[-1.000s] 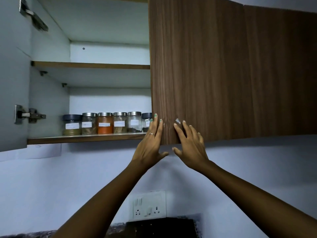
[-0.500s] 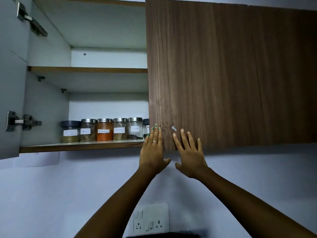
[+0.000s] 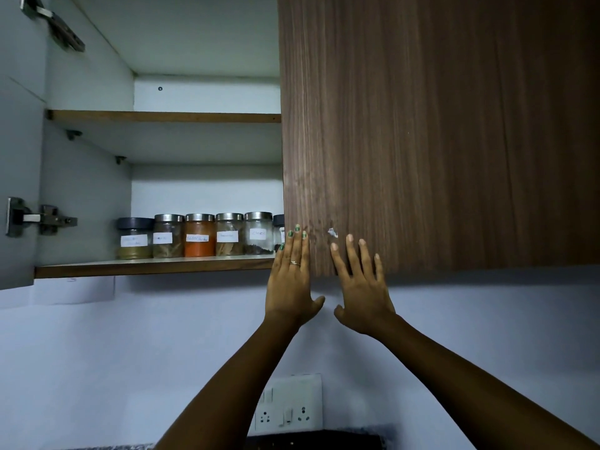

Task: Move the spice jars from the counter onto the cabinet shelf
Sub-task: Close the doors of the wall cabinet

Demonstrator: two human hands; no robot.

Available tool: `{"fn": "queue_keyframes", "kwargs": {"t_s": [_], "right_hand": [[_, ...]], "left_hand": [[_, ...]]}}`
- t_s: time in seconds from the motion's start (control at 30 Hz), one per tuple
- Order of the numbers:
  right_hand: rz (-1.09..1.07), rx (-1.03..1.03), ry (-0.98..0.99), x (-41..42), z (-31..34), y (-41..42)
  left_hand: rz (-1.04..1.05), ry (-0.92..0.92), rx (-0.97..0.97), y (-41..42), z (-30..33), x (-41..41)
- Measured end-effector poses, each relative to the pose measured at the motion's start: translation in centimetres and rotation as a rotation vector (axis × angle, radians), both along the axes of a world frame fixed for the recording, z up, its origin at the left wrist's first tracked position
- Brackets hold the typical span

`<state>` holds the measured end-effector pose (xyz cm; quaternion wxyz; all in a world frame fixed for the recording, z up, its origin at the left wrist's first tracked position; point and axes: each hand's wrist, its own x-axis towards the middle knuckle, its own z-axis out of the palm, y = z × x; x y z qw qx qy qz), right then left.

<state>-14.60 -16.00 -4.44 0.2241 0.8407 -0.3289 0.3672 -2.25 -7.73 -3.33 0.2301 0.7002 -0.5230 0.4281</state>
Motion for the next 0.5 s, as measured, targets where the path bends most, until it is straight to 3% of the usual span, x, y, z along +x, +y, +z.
{"fn": "queue_keyframes", "kwargs": {"t_s": [0.2, 0.33, 0.5], "right_hand": [[-0.005, -0.031, 0.028, -1.5, 1.0, 1.8], [-0.043, -0.142, 0.065, -3.0, 1.7, 3.0], [0.072, -0.328, 0.031, -2.7, 2.0, 5.7]], "left_hand": [[-0.003, -0.002, 0.001, 1.8, 0.4, -1.8], [-0.044, -0.031, -0.036, 4.2, -1.2, -2.7], [-0.057, -0.13, -0.032, 8.2, -2.1, -2.5]]}}
